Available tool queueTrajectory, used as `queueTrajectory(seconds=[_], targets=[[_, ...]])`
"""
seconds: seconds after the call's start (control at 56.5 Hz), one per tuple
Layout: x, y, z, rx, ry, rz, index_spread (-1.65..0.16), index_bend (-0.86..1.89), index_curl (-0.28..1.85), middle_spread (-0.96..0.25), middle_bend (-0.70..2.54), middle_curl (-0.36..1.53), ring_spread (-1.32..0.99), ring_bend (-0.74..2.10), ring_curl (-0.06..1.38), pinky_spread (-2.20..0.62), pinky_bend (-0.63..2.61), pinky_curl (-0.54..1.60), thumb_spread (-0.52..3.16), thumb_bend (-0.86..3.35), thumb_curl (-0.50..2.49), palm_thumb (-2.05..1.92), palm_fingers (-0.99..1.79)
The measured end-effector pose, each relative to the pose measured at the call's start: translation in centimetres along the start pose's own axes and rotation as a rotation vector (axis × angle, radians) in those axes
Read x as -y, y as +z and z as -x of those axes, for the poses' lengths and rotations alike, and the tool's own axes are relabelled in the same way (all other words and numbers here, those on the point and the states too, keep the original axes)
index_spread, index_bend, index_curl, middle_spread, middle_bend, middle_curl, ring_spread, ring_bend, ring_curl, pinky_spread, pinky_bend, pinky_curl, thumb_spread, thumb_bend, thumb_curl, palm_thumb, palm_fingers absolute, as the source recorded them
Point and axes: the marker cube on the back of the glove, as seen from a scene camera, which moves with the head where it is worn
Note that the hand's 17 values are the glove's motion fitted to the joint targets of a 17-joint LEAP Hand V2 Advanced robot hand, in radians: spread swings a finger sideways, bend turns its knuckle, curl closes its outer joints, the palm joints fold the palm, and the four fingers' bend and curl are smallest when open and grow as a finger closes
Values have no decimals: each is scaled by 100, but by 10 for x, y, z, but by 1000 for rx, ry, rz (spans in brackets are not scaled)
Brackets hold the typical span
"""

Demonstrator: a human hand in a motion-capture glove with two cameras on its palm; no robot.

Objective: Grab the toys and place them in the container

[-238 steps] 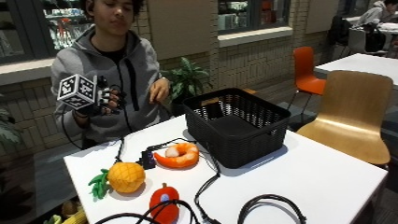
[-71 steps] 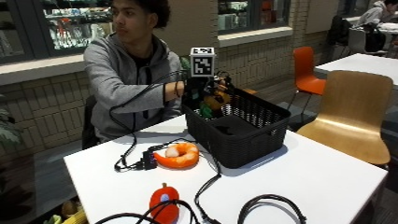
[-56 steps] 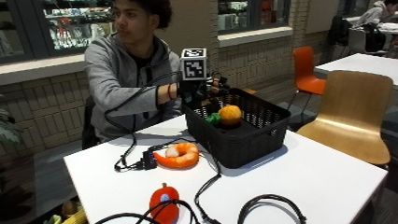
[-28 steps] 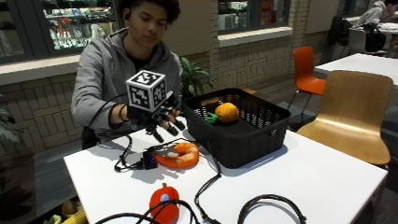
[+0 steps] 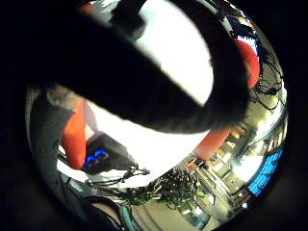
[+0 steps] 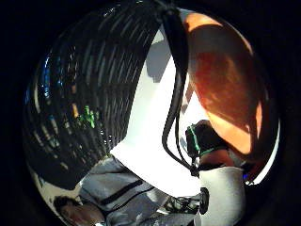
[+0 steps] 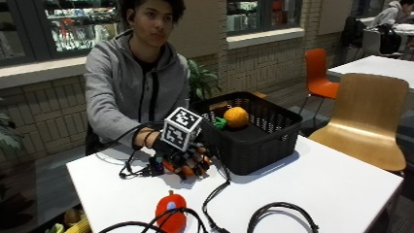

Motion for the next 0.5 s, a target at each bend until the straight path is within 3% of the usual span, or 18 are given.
queueTrajectory(seconds=[0.142,0.266,0.496], targets=[[2,3,1,4,28,-132,-32,25,23,5,16,25,-3,33,32,-5,110,36,159,12,40,47,19],[-1,0,4,-27,57,-287,-31,17,24,-1,25,29,-13,62,41,-21,111,37,169,28,43,62,57],[-23,-54,6,-7,83,-422,-32,16,26,-14,38,40,-31,90,56,-34,118,45,149,33,60,81,66]])
